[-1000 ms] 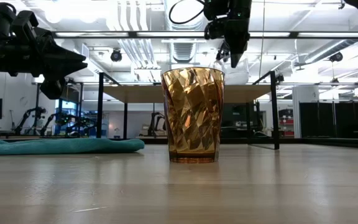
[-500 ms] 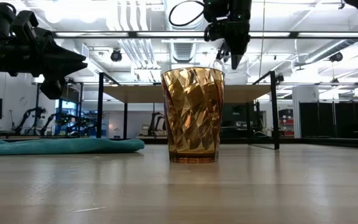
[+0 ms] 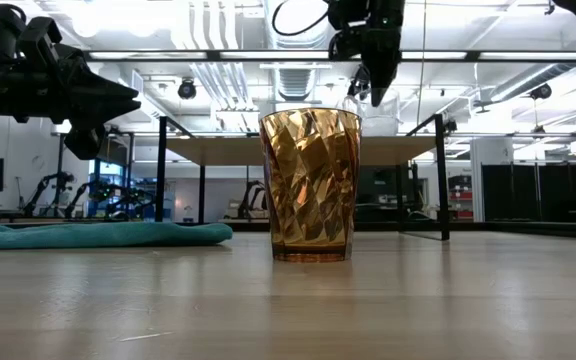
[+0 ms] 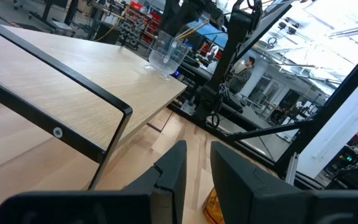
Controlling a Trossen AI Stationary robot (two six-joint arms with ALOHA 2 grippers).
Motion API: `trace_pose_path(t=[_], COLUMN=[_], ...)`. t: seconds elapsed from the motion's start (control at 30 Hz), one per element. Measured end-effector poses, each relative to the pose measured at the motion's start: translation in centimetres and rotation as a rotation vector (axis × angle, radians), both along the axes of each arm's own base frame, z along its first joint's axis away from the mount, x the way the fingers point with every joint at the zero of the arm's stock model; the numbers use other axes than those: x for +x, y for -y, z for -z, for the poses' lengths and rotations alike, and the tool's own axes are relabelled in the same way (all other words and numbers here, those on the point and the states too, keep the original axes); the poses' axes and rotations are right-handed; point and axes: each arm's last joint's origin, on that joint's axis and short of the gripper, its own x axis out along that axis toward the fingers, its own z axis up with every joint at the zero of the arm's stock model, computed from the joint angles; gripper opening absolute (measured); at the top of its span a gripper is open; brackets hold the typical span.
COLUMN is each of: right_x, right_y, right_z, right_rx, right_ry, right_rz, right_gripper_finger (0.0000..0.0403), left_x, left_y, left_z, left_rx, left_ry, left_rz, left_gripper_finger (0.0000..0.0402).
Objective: Stack small to large cups/mugs on shelf
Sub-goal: Put the white mug on the shelf
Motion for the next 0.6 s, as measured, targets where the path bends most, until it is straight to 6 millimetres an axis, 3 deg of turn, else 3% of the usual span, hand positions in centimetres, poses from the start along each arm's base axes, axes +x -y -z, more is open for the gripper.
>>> trace_pose_path(t=[0.37, 0.6], right_x=[-0.8, -1.2], right_y=[-1.0, -3.7], right_z=[-5.3, -8.1], right_rx=[-0.054, 0.088], right_ry=[0.203, 0.384], right_rz=[0.092, -0.012], right_gripper_finger=[0.0054, 0.0054], left_x=[0.0, 0.0], left_y=[0.0, 0.0], left_z=[0.0, 0.0], left_rx=[0.0, 0.0], left_ry=[0.0, 0.0], left_rz=[-0.001, -0.001], left_gripper_finger=[0.0059, 0.0059])
